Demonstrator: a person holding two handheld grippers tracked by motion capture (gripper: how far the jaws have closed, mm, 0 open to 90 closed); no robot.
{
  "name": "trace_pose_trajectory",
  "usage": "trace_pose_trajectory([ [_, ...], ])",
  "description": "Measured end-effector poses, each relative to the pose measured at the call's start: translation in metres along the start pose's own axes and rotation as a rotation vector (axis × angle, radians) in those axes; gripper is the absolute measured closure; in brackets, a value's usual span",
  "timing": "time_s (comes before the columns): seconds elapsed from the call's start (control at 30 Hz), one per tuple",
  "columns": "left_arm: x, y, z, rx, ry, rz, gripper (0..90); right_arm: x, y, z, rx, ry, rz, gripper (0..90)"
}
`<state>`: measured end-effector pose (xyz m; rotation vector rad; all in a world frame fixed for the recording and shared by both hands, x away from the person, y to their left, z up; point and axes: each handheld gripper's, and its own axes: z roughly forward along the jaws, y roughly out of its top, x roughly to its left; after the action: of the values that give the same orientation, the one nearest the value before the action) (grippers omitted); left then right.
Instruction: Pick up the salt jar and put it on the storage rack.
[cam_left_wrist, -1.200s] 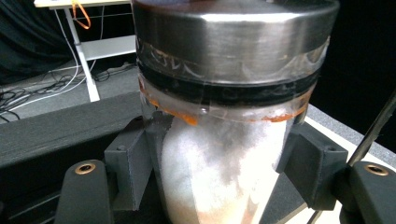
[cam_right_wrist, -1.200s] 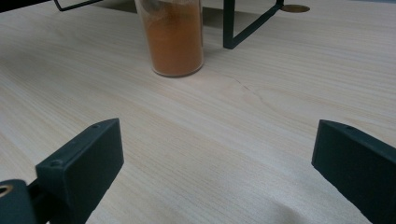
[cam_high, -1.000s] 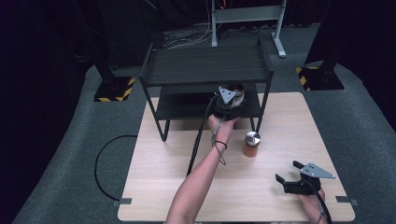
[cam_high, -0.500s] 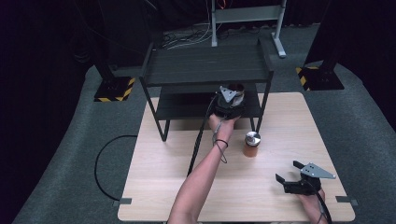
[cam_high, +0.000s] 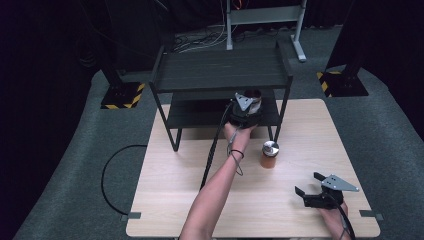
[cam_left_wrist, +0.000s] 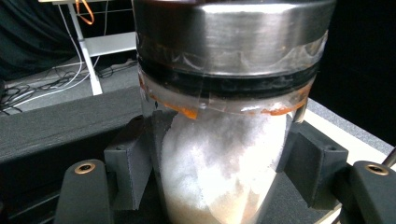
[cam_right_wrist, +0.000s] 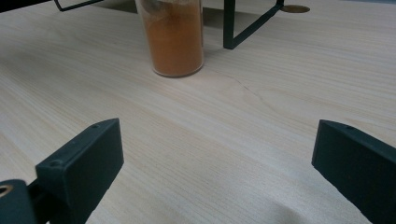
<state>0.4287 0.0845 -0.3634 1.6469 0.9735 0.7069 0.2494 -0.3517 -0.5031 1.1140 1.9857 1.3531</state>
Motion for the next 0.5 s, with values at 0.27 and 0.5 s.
trace_pose_trajectory([
  [0.27, -0.001, 0.002, 0.0, 0.005, 0.002, -0.003, 31.3, 0.0, 0.0, 0.0, 0.001, 0.001, 0.0, 1.3],
  [0.5, -0.001, 0.01, 0.0, 0.056, 0.013, -0.001, 0.6, 0.0, 0.0, 0.0, -0.002, 0.002, 0.002, 1.2],
])
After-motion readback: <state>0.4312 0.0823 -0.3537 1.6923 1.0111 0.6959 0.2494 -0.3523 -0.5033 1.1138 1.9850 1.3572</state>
